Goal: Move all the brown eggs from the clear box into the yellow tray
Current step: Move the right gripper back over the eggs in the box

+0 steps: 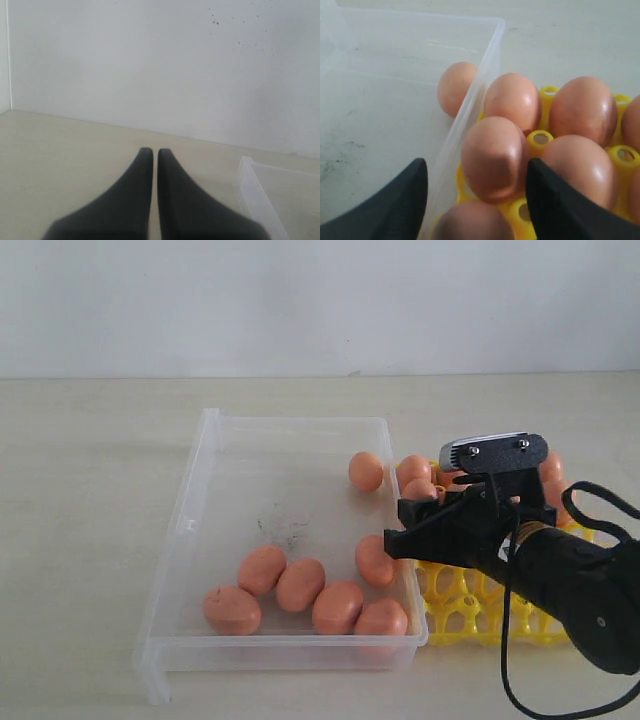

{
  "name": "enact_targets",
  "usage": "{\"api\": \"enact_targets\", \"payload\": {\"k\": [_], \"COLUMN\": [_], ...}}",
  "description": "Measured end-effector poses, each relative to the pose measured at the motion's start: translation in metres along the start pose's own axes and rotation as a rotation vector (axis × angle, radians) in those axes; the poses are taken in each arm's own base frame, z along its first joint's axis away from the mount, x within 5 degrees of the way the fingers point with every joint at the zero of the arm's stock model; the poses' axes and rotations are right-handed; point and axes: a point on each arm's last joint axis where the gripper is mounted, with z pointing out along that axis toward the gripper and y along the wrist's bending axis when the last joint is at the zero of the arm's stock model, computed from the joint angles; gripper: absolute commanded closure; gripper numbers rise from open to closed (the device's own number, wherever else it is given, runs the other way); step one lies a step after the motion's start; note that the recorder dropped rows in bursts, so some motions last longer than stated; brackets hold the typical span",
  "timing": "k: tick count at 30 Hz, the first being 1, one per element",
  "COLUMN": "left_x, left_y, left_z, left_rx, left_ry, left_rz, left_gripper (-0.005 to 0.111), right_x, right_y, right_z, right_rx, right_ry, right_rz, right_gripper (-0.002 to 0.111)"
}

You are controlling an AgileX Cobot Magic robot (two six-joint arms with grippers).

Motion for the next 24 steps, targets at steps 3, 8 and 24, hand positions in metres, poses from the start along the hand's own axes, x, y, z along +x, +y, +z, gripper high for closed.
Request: {"api": "enact_targets", "payload": {"k": [3,8,24], "left_x": [0.0,0.0,0.0], "left_y": [0.0,0.0,0.0], "left_z": [0.0,0.0,0.0], "left_rx": [0.0,0.0,0.0], "left_ry": [0.0,0.0,0.0], "left_rz": [0.0,0.0,0.0], "left_gripper": [0.103,0.103,0.103], "right_x": [-0.025,-0.069,-0.159], "right_y": [0.004,0.019,0.101], "right_z": [-0.016,-0.048,-0.023], "right_rx": [-0.021,-0.11,-0.168], "right_ry": [-0.071,-0.04,0.456], "right_rz": [-0.024,-0.099,-0.298], "right_gripper": [0.054,0.054,0.054]}}
